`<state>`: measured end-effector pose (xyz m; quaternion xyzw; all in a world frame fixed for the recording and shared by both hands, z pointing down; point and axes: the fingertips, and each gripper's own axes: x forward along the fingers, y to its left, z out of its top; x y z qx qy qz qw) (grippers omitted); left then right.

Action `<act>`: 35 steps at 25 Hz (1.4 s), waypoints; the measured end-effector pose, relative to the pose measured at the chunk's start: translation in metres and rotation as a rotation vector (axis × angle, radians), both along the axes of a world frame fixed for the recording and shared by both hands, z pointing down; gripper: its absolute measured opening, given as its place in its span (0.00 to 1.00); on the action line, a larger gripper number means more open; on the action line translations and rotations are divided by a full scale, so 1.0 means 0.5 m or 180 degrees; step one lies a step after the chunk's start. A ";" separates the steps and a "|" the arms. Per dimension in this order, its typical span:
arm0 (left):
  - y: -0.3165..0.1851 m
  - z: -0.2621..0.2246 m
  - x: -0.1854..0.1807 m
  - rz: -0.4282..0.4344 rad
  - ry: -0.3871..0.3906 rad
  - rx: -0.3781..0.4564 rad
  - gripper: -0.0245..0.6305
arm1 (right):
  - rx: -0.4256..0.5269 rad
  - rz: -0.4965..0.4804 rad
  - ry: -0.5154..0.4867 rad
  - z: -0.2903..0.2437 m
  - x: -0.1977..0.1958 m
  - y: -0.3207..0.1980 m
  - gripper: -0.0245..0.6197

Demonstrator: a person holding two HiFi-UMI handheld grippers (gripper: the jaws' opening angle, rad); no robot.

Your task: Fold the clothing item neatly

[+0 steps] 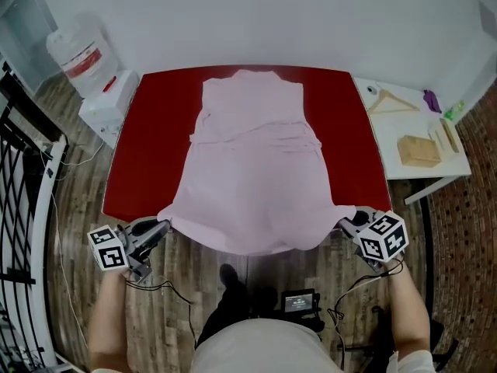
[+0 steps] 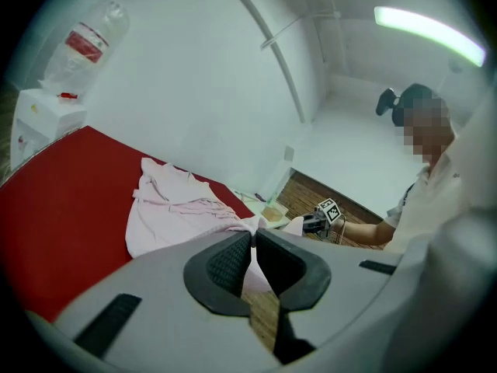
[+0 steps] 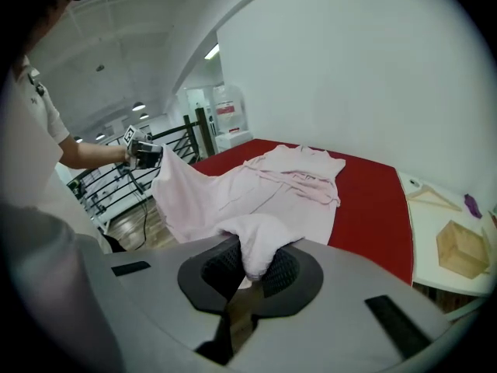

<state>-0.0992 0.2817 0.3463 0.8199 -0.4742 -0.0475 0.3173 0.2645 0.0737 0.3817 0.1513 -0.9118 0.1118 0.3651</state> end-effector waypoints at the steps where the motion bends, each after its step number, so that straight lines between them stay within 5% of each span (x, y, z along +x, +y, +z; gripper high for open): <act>1: -0.012 -0.013 -0.009 0.0049 -0.0015 0.0037 0.07 | 0.0035 0.0024 -0.0007 -0.013 -0.009 -0.012 0.08; 17: -0.216 -0.166 -0.138 0.0853 -0.0395 0.0538 0.07 | 0.0422 0.0396 0.0107 -0.139 -0.136 -0.177 0.07; 24: -0.285 -0.223 -0.131 0.1081 -0.0626 0.0785 0.07 | 0.0538 0.0375 0.0218 -0.157 -0.186 -0.221 0.07; 35: -0.457 -0.275 -0.162 0.1012 -0.0918 0.0853 0.07 | 0.0684 0.0013 0.0116 -0.201 -0.293 -0.353 0.07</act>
